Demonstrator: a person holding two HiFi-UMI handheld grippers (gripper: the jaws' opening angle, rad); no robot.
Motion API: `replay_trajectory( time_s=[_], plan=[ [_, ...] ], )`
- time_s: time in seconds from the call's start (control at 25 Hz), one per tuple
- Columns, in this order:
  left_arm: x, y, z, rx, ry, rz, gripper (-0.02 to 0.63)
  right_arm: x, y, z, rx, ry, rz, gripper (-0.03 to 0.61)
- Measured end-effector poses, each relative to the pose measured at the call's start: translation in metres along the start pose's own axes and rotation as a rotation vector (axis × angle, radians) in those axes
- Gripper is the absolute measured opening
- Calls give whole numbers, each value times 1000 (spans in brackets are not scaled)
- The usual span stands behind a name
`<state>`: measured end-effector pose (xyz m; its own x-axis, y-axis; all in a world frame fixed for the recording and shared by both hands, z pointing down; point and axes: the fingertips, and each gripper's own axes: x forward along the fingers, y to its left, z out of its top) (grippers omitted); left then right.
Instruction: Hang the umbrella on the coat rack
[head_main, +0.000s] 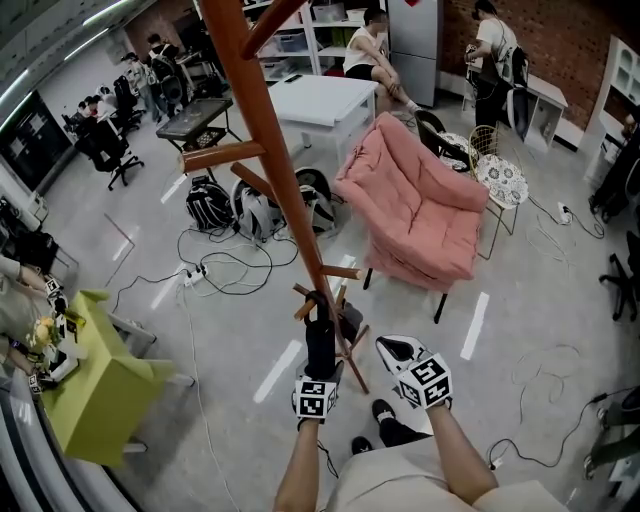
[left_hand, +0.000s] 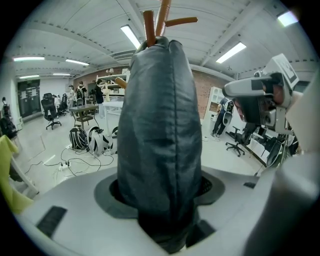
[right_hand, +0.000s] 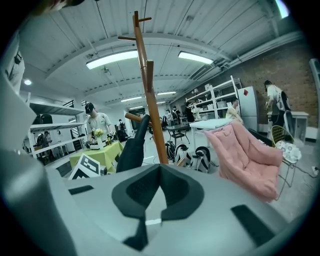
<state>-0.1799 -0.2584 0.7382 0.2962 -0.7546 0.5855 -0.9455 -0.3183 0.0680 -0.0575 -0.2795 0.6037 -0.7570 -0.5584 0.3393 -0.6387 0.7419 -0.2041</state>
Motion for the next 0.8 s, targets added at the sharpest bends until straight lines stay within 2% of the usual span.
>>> replay_trajectory(
  time_s=[0.16, 0.52, 0.8],
  plan=[
    [6, 6, 2, -6, 4, 16, 283, -3, -4, -2, 1, 2, -4, 3],
    [16, 8, 13, 33, 11, 15, 288, -10, -14, -6, 20, 5, -29, 3],
    [16, 17, 27, 30, -12, 26, 288, -11, -16, -7, 27, 6, -35, 3]
  ],
)
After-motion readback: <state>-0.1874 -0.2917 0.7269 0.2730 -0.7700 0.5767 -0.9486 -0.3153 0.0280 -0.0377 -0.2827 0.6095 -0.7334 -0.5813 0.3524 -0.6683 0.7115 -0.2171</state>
